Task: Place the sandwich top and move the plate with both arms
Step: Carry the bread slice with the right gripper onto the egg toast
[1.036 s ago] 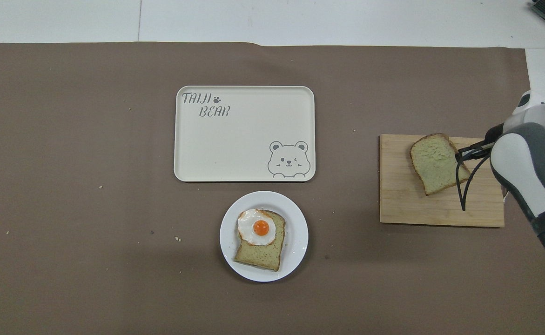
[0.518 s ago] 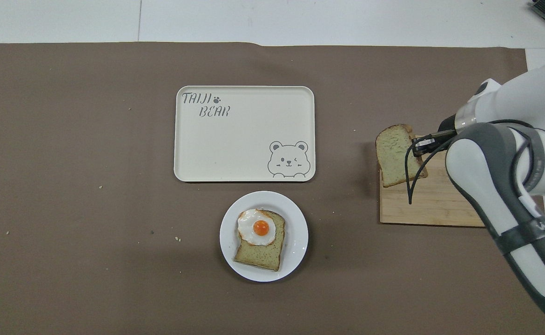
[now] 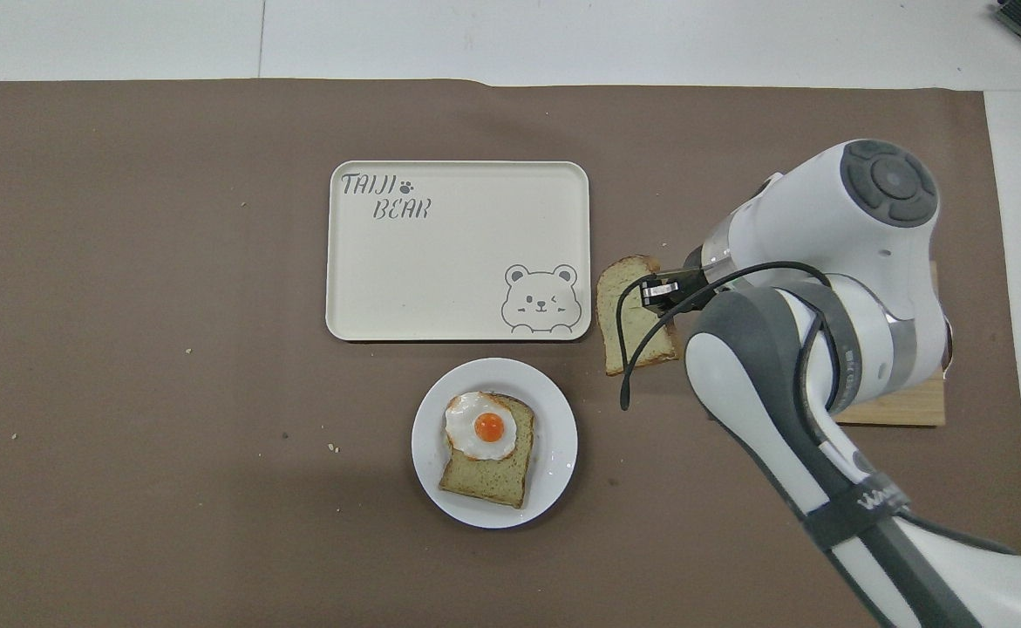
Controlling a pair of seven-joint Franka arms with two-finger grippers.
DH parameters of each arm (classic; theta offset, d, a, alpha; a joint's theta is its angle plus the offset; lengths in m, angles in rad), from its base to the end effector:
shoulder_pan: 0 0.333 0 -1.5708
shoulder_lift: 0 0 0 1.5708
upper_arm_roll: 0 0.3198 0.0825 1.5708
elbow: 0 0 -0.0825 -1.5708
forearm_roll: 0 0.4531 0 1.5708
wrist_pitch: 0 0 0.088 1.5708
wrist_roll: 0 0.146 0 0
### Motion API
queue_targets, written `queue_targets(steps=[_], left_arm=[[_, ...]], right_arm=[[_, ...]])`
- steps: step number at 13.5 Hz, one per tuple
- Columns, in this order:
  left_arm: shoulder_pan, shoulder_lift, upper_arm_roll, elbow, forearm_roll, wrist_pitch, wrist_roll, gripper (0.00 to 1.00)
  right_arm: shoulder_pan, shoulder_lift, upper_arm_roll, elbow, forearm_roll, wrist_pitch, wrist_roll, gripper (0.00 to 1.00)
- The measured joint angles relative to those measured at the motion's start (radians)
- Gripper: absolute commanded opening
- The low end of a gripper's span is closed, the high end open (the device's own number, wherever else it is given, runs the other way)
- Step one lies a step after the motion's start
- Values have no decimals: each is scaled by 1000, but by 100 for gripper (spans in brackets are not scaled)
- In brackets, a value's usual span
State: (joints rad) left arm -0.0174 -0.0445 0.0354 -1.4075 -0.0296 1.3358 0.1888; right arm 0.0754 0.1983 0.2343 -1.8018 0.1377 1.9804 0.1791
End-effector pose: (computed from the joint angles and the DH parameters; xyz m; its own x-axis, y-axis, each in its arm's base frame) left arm 0.5785 0.0061 0.6821 0.9840 -0.1768 -0.0209 -0.1760 -0.9838 0.0351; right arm 0.6407 0.2142 0.3740 0.9959 0.0746 -0.0503 0.0654 -0.9843 -0.1639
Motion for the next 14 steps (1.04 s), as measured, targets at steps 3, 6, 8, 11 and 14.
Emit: queue_targets(steps=[3,6,8,11,14], left_arm=[[0,0,0,0,0,0,0,100],[0,0,0,0,0,0,0,100],[0,0,0,0,0,0,0,100],[0,0,0,0,0,-3,0,100],[0,0,0,0,0,-6,0,100]], right_arm=[[80,-3,5,-1,35,68,128,0],[144,-12,6,-1,127,84,172,0],[179,-18,7,-4,133,84,222,0],[271,-4,8,-39,135,168,316,0],[312,5,8,-72,135,208,345,0]])
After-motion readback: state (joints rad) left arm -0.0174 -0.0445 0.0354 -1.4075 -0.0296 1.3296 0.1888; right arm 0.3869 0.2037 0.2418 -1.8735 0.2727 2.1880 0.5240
